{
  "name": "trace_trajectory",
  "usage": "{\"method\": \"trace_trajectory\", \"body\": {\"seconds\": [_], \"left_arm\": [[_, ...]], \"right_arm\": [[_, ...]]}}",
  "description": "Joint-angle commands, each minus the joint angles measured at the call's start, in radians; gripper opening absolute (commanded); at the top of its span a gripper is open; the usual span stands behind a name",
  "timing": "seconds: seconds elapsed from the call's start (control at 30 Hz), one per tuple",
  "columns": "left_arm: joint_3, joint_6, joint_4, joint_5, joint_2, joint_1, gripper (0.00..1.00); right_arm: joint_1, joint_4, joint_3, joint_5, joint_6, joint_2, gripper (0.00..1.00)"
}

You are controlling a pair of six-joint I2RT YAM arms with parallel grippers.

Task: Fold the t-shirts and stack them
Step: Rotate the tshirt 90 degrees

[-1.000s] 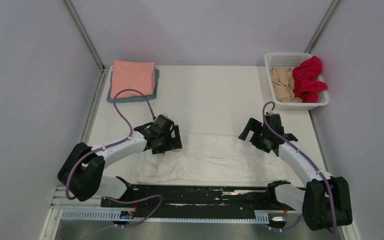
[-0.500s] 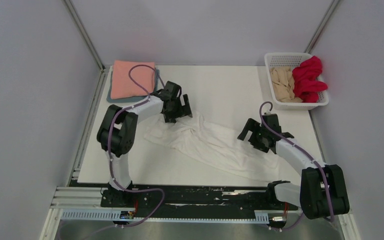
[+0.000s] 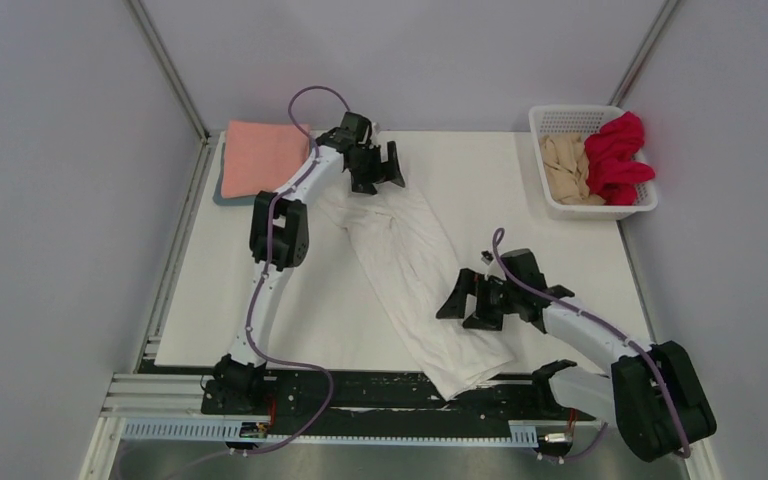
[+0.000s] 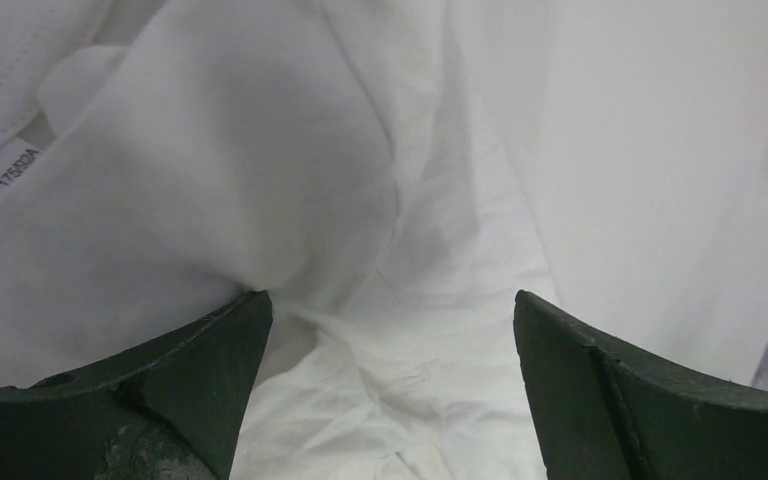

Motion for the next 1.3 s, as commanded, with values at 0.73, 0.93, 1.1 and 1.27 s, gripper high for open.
{"method": "trace_trajectory", "body": {"seconds": [0.73,0.93,1.1,1.27], "left_arm": [[0.239,-0.592,0.683,0.021,0.305,0.074,1.0],[0.236,-0.519,0.66,-0.035,0.257,0.091,1.0],[0.183,-0.398,0.557,-0.135,0.115,0.095,1.0],[0.18,-0.329,0.485,-0.134,-0.037,0.093,1.0]], "right_arm": [[0.48,0.449,0.231,0.153,0.346,0.437,1.0],[0.484,0.304,0.256,0.328,0.309,0.295,1.0],[0.484,0.084,0.18,0.41,0.252,0.049,1.0],[0.484,-0.021,0.092,0.444,0.23,-0.21,1.0]]}}
